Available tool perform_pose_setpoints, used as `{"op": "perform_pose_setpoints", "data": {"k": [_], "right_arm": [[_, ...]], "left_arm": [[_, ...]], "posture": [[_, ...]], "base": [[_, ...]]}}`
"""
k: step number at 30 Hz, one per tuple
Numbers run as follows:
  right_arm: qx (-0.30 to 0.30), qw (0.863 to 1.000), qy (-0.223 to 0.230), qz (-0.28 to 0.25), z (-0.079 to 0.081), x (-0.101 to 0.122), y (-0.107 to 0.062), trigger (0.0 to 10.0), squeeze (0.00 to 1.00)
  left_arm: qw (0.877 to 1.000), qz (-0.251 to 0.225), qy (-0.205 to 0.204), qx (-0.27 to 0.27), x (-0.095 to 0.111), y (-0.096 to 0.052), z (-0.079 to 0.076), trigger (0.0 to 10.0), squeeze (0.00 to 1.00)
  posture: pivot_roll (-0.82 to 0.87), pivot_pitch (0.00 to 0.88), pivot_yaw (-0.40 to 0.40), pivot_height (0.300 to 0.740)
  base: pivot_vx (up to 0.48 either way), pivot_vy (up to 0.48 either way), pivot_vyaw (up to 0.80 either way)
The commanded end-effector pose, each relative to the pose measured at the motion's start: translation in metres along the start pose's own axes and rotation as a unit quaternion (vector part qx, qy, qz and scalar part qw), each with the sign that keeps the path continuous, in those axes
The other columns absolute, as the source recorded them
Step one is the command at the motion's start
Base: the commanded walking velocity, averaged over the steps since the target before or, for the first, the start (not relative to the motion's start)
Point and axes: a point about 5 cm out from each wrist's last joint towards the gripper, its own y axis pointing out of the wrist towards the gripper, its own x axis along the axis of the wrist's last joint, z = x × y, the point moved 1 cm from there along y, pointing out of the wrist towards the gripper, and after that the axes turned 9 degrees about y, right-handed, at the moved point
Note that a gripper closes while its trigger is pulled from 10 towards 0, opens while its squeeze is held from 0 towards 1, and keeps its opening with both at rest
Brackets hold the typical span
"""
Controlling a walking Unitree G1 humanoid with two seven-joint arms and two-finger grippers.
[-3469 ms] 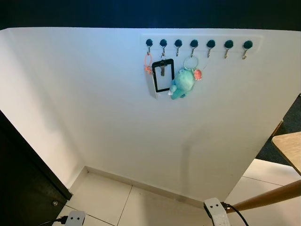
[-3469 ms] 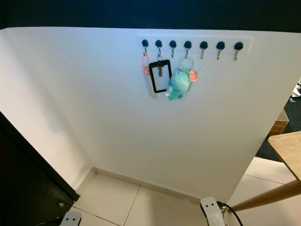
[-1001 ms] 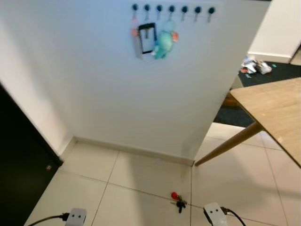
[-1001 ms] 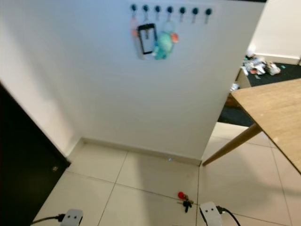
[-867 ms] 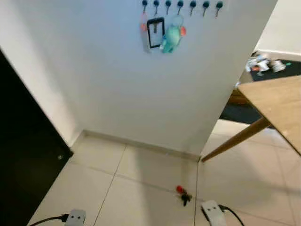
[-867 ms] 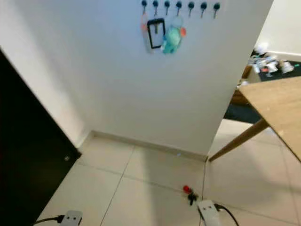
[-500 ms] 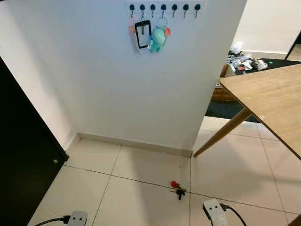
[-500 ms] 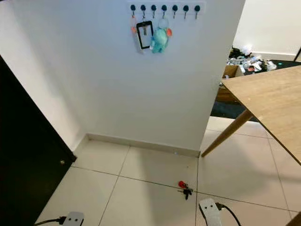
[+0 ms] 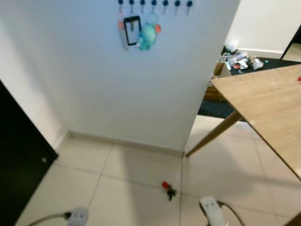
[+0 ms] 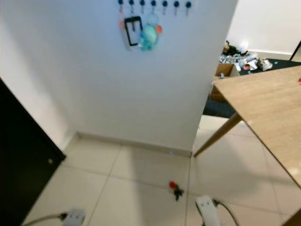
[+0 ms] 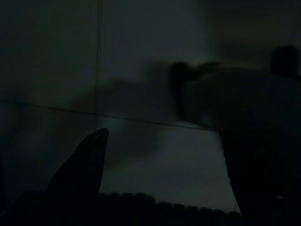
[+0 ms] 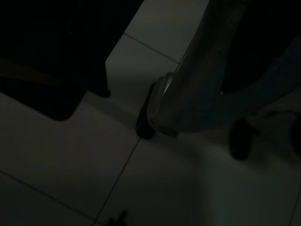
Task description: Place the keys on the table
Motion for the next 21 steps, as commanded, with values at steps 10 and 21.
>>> {"op": "perform_pose_setpoints", "data": {"k": [10, 21], "right_arm": [[-0.006, 0.999, -0.009, 0.031, 0.005, -0.016, 0.000, 10.0, 0.00], [-0.009, 0.987, 0.075, -0.140, -0.011, 0.065, -0.004, 10.0, 0.00]], "left_arm": [[1.000, 0.010, 0.023, 0.012, -0.003, -0.001, 0.006, 10.0, 0.00], [0.999, 0.001, 0.002, 0.034, 0.002, -0.002, 0.012, 10.0, 0.00]], "posture": [[-0.07, 0.000, 0.061, 0.740], [-0.08, 0.001, 0.071, 0.740]], "base": [[0.000, 0.000, 0.00], [0.000, 0.000, 0.00]]}}
